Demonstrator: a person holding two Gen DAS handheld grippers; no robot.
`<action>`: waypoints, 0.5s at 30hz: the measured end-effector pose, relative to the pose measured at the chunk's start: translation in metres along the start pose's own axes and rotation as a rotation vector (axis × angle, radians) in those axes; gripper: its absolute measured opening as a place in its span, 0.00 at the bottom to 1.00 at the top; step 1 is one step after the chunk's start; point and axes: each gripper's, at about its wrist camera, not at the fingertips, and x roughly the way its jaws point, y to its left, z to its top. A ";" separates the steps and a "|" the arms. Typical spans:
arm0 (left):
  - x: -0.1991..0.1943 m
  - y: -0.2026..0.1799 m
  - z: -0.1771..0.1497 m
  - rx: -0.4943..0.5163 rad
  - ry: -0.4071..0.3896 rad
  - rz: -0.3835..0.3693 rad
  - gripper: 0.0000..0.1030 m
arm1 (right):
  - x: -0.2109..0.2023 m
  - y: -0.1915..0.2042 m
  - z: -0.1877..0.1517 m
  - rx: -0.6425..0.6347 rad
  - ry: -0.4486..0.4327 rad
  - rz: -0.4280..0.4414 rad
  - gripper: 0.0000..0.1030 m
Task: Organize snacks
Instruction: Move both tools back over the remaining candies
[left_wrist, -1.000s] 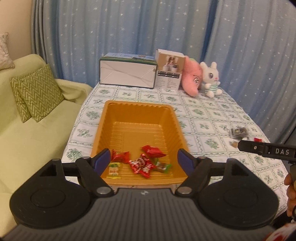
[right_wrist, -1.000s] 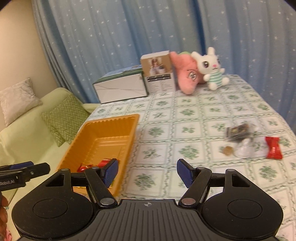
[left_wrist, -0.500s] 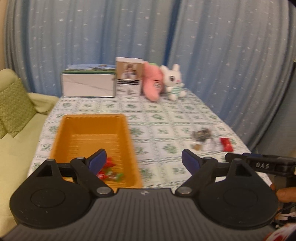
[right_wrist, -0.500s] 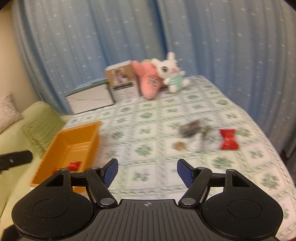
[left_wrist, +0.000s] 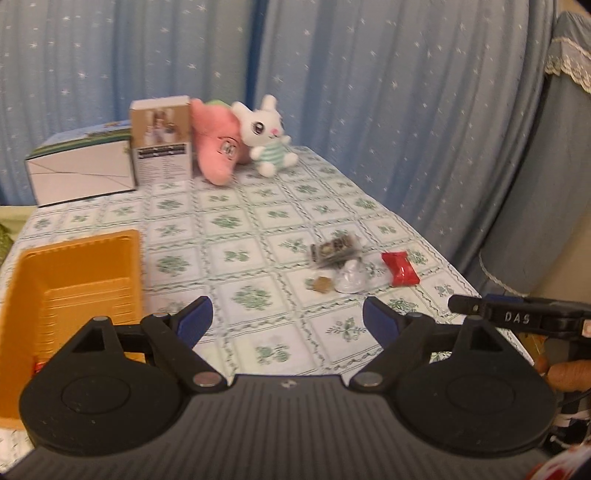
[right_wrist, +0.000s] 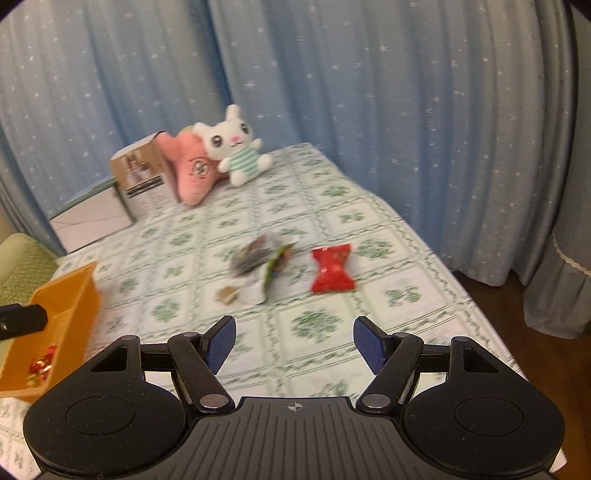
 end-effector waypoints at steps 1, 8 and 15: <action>0.007 -0.003 0.000 0.007 0.005 -0.002 0.84 | 0.003 -0.004 0.002 0.002 -0.001 -0.006 0.68; 0.052 -0.006 -0.002 0.011 0.021 -0.010 0.84 | 0.027 -0.019 0.019 0.004 -0.013 -0.018 0.68; 0.098 -0.006 0.000 0.075 0.034 -0.021 0.84 | 0.064 -0.024 0.036 -0.026 0.005 -0.031 0.68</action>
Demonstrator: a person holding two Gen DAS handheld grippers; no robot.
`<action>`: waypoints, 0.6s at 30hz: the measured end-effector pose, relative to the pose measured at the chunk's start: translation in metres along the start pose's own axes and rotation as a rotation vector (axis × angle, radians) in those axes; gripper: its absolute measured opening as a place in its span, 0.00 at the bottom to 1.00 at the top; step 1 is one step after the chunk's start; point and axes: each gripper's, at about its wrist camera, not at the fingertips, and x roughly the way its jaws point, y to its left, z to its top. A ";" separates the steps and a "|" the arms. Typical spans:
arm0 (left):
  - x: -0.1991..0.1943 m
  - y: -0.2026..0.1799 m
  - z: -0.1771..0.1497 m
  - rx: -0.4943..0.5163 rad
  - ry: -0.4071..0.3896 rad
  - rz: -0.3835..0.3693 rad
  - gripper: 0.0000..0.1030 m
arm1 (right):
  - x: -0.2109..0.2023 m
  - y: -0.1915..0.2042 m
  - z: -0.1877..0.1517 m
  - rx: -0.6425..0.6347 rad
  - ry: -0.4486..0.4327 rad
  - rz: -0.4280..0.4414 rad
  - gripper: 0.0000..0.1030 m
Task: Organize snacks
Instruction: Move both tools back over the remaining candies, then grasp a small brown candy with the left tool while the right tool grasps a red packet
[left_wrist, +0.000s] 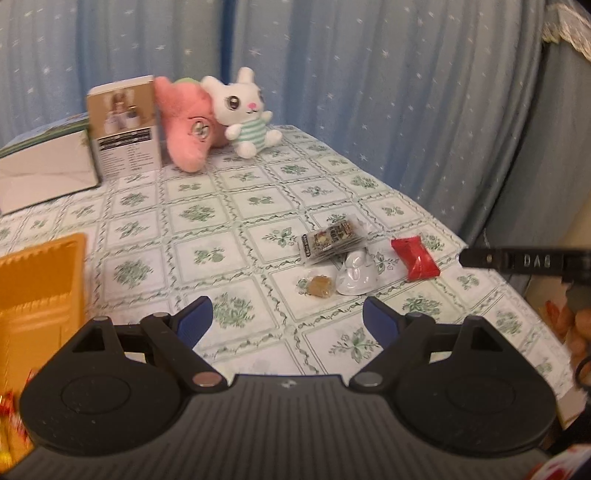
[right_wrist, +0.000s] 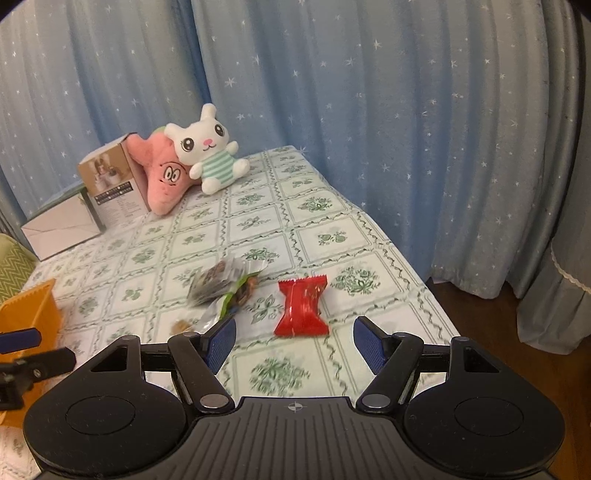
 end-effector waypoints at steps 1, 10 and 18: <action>0.007 0.001 0.001 0.007 0.001 -0.004 0.84 | 0.005 0.000 0.002 -0.005 0.003 0.000 0.68; 0.058 0.003 0.009 0.062 0.003 -0.049 0.73 | 0.058 -0.004 0.018 -0.037 0.049 -0.017 0.68; 0.090 0.012 0.008 0.044 0.049 -0.104 0.63 | 0.094 -0.015 0.025 -0.026 0.108 -0.014 0.57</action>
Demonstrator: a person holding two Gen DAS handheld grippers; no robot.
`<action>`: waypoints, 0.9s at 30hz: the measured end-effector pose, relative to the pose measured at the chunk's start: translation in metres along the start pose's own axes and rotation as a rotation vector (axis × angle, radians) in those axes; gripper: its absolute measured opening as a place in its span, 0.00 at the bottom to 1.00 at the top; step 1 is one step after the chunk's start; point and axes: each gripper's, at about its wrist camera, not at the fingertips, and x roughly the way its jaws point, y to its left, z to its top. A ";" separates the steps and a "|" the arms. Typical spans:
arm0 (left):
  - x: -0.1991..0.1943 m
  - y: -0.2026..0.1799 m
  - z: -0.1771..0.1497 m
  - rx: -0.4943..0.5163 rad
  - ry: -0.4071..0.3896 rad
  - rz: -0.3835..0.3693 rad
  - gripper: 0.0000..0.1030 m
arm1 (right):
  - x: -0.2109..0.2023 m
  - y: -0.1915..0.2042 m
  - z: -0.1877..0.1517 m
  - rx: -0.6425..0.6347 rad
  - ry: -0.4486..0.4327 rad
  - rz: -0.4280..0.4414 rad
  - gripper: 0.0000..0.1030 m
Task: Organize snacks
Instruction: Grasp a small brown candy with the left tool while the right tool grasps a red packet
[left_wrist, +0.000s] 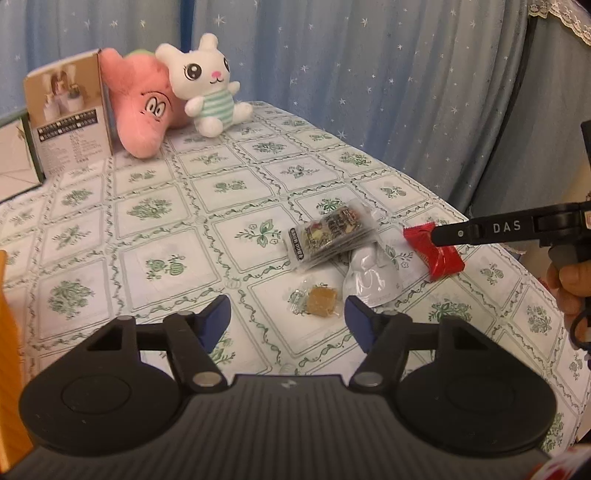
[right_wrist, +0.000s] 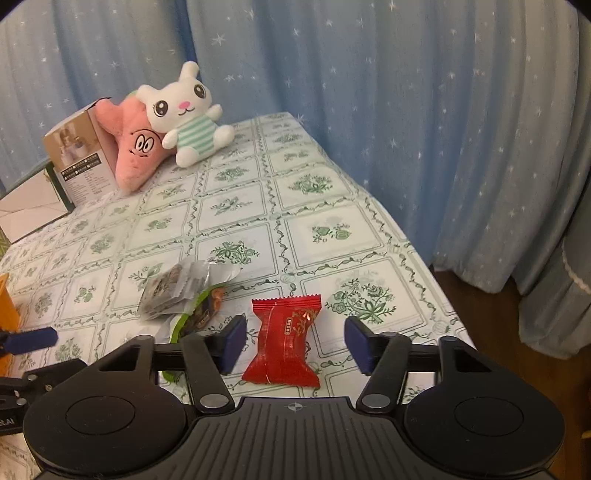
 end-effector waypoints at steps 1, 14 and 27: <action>0.003 0.000 0.001 0.005 0.002 -0.004 0.63 | 0.003 0.000 0.001 0.001 0.007 0.002 0.56; 0.042 -0.011 0.000 0.085 0.035 -0.097 0.63 | 0.025 -0.002 0.000 -0.022 0.064 0.004 0.33; 0.051 -0.011 -0.001 0.086 0.021 -0.102 0.40 | 0.025 0.005 0.001 -0.038 0.060 0.010 0.29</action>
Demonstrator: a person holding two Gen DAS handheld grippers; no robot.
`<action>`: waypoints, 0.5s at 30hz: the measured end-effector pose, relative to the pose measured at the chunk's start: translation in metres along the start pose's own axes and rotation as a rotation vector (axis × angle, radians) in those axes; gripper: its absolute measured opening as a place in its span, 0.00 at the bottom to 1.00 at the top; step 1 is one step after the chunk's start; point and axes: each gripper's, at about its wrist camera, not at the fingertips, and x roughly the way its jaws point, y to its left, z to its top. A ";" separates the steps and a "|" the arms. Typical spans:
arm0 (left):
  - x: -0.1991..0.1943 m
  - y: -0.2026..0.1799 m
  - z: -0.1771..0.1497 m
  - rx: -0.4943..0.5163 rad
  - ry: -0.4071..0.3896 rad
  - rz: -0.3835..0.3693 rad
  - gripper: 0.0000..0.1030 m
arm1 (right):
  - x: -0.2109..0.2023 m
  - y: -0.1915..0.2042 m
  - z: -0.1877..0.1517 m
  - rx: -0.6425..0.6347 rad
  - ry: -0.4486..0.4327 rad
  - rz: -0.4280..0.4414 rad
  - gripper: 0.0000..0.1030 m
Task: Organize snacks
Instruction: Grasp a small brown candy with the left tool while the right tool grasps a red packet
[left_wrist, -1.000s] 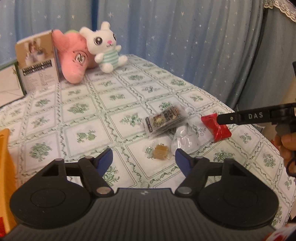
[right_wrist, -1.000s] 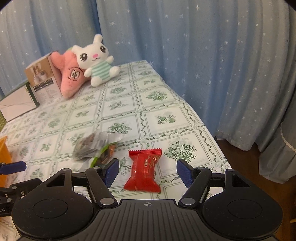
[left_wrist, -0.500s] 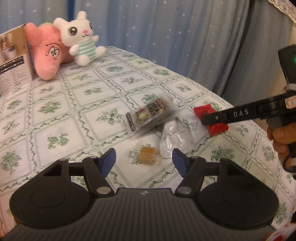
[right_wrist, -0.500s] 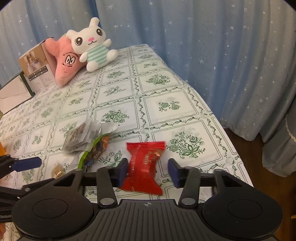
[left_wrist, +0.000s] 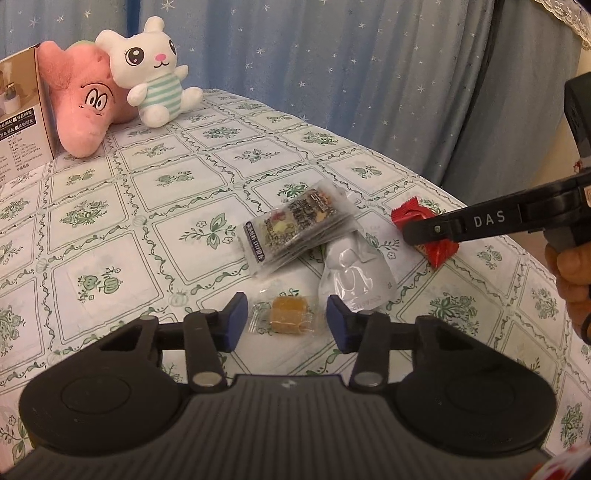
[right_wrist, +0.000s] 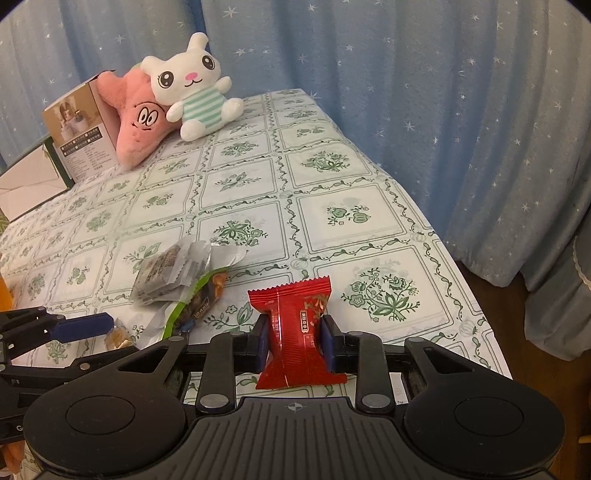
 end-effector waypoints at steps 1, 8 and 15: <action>0.000 0.000 0.000 -0.001 -0.001 0.002 0.39 | 0.000 0.000 0.000 0.002 0.000 0.001 0.29; -0.008 -0.003 -0.002 -0.002 0.002 0.035 0.28 | -0.001 -0.001 0.000 0.006 -0.006 -0.003 0.28; -0.015 -0.004 -0.001 0.009 0.019 0.067 0.09 | -0.003 -0.002 -0.001 0.018 -0.011 -0.003 0.28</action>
